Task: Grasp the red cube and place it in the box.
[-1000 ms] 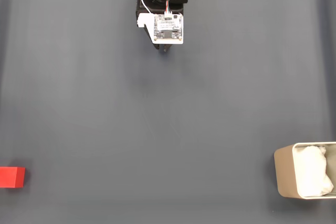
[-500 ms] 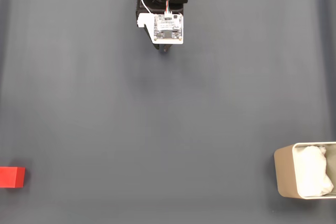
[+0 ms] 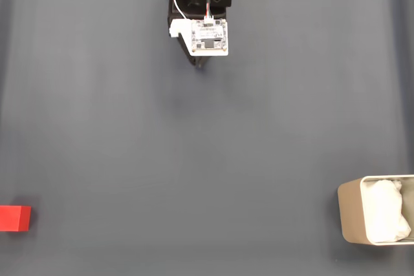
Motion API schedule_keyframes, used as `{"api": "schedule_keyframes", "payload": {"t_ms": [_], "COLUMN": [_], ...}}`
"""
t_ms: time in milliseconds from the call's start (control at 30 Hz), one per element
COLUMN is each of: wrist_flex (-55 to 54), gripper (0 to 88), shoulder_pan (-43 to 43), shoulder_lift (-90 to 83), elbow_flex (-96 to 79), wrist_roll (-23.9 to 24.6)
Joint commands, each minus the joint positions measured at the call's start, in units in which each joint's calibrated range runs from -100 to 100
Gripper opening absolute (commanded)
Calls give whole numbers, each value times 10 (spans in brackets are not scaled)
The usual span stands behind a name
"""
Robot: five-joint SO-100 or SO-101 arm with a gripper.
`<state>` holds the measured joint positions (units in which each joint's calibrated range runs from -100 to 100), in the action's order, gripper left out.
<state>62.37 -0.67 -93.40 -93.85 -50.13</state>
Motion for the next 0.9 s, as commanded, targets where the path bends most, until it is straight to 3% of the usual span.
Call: {"api": "schedule_keyframes", "payload": {"t_ms": [0,333,867], "wrist_flex": [-34,19,34], "gripper": [0,0,0], "shoulder_pan": [6,5,-10], "shoulder_lift": [67,287,460], "elbow_flex": [124,449,681], "wrist_roll": [-4,-9,-2]}}
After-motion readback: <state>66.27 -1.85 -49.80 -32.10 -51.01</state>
